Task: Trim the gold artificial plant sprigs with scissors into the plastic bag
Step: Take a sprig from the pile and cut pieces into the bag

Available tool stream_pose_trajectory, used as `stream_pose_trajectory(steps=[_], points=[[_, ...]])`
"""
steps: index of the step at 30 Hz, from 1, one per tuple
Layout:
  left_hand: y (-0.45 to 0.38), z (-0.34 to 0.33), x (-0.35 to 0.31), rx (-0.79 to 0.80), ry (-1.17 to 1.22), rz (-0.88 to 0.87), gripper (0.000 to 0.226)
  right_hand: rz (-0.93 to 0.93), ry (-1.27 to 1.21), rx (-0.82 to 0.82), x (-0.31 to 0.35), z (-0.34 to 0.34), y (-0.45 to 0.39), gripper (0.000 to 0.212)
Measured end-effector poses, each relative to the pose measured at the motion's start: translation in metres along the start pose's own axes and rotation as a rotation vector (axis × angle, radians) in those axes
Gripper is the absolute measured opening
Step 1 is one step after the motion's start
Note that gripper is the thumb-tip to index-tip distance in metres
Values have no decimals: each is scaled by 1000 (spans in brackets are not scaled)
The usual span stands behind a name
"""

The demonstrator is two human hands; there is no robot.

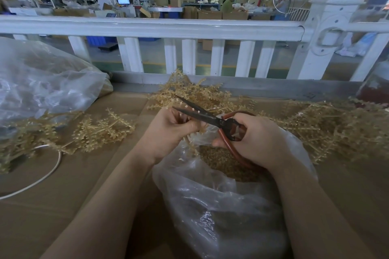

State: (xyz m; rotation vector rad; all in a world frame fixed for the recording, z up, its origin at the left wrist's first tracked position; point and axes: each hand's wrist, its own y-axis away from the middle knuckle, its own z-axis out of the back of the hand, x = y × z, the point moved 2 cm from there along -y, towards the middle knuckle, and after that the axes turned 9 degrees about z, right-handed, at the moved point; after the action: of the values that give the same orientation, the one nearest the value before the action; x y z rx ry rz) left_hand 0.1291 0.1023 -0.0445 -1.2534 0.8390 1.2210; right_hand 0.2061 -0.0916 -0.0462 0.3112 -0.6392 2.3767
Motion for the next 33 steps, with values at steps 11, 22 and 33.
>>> stream_pose_trajectory(steps=[11, 22, 33], points=[[-1, 2, 0, -5, 239, 8, 13, -61, -50, -12, -2, 1, 1, 78], [1, 6, 0, -113, 160, 0, 11, -44, -19, 27, -7, -3, -1, 67], [2, -1, -2, -121, 96, 38, 12, 20, -10, -13, -5, -4, -3, 83]])
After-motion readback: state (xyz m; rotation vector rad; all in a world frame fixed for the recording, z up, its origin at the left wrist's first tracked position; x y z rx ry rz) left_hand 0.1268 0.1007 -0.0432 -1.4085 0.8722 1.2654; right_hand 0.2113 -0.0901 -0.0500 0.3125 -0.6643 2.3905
